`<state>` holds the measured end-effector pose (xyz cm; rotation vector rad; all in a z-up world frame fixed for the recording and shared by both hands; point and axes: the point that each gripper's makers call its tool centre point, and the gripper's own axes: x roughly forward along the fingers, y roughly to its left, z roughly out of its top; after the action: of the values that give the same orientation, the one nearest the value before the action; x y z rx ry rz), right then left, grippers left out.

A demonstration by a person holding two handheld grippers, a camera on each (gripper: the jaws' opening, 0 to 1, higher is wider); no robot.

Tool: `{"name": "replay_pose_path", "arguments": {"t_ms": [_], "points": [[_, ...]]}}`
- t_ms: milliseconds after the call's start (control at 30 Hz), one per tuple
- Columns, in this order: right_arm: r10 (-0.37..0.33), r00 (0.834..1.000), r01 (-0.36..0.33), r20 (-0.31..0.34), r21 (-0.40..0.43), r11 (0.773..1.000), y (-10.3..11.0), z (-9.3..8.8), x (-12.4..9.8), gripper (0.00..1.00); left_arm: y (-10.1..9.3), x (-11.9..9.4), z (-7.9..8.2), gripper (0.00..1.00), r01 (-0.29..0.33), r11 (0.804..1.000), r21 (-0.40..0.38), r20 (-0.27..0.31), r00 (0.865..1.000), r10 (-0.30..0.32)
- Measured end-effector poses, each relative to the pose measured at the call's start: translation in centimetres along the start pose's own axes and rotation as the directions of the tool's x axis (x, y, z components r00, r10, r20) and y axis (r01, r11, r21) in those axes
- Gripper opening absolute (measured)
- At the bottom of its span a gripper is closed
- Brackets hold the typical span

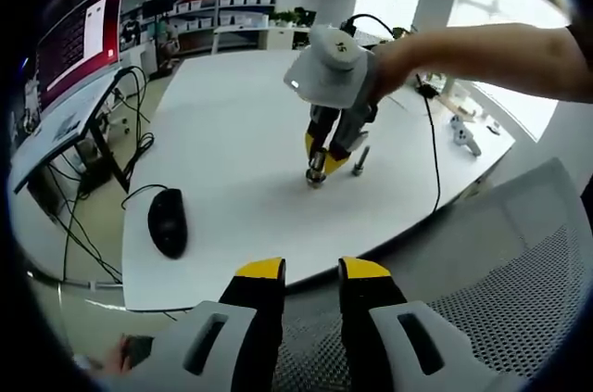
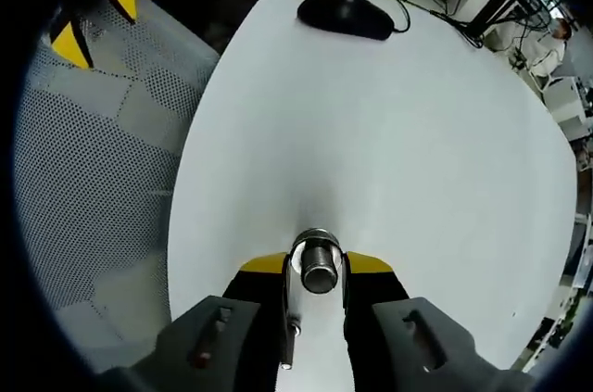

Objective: Place the washer onto the threaded stud by aligning its center hole with the stud, sliding it down to the base, and recovering from edge contact or off-axis alignment until the washer reaches the visible bottom stop.

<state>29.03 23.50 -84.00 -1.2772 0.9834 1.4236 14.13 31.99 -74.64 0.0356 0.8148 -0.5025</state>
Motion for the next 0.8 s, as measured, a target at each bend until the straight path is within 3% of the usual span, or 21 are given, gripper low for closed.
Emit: {"name": "replay_pose_path", "arguments": {"t_ms": [800], "points": [[-0.004,1.0,0.004,-0.027,-0.01,1.0,-0.2,-1.1,1.6,0.22,0.4,0.0,-0.1,0.21,0.001,1.0,-0.001,0.004,1.0,-0.001]]}}
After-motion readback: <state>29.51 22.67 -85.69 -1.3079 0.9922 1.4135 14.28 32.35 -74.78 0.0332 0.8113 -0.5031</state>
